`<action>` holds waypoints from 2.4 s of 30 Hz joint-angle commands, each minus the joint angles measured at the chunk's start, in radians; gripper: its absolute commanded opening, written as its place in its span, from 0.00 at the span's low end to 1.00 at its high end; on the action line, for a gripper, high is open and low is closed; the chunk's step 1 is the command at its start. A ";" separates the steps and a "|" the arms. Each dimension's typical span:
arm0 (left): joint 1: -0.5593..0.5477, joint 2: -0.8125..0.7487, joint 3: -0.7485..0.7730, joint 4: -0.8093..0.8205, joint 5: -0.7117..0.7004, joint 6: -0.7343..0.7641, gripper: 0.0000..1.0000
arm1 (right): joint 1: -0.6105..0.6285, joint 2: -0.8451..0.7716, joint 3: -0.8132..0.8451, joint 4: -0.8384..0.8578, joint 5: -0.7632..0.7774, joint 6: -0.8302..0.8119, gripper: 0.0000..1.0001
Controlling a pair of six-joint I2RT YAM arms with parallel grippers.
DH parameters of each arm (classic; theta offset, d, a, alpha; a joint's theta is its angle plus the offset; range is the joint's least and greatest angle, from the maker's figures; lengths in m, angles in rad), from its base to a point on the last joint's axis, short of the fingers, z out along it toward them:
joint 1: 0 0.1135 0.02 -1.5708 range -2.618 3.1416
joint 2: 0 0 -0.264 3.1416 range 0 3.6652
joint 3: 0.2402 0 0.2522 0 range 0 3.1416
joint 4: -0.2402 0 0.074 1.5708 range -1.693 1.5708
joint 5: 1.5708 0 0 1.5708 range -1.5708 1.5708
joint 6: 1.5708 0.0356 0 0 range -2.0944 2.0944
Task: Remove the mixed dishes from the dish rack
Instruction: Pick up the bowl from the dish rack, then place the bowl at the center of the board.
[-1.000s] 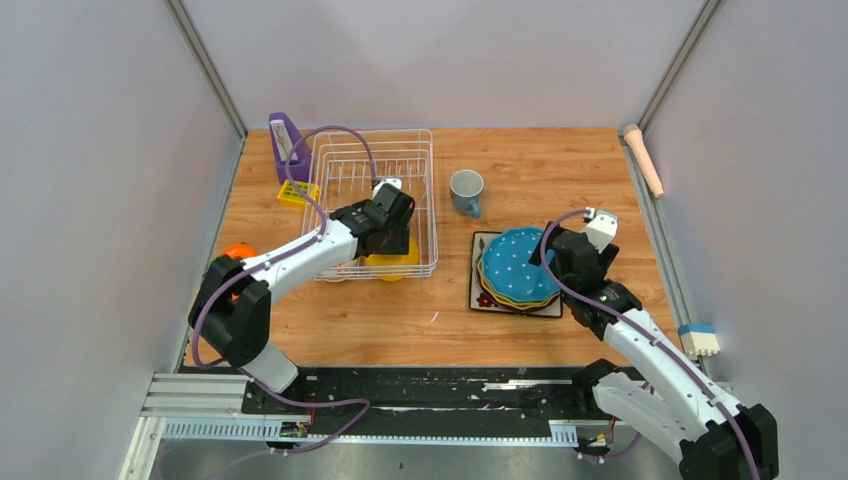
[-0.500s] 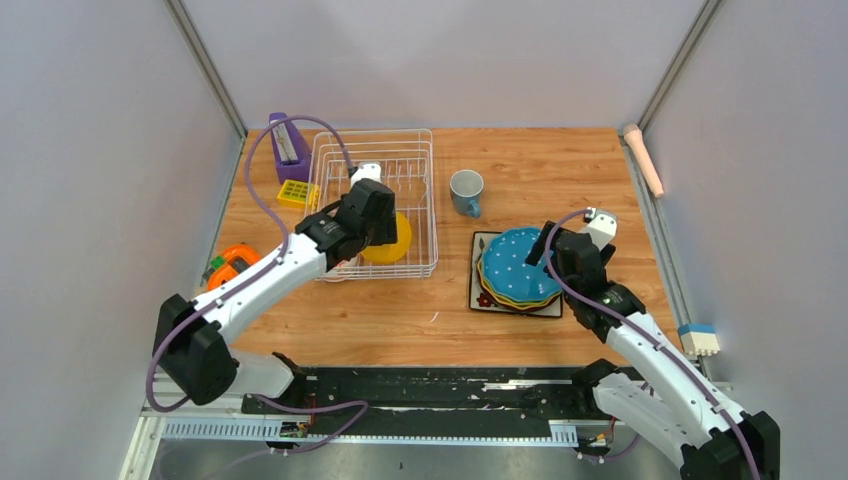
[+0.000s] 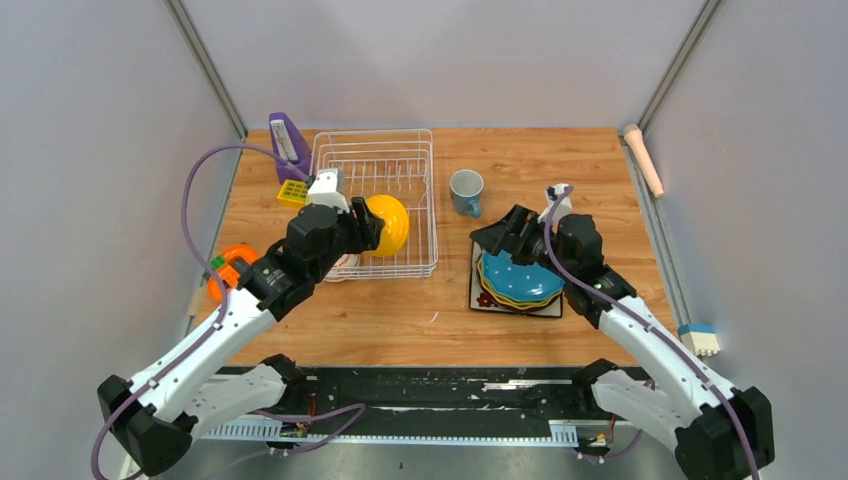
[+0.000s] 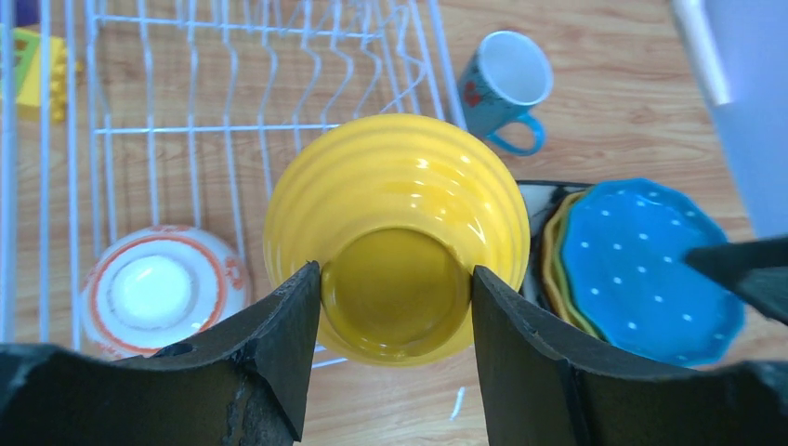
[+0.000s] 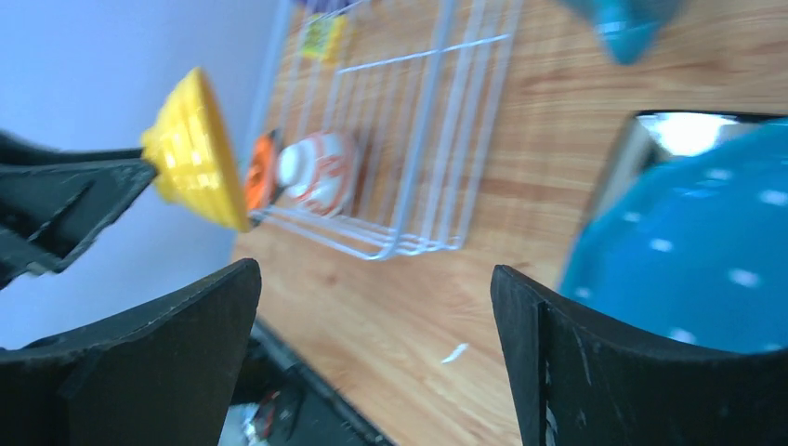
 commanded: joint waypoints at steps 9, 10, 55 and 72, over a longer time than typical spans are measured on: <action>0.002 -0.143 -0.099 0.258 0.316 0.012 0.24 | 0.131 0.246 0.133 0.494 -0.466 0.140 0.89; 0.003 -0.142 -0.100 0.264 0.326 0.010 0.24 | 0.145 0.255 0.135 0.508 -0.459 0.135 0.88; 0.002 -0.089 -0.061 -0.113 -0.101 -0.072 1.00 | 0.235 0.162 0.252 -0.142 -0.078 -0.381 0.00; 0.003 -0.014 -0.010 -0.231 -0.177 -0.118 1.00 | 0.778 0.327 0.256 -0.470 0.340 -0.501 0.00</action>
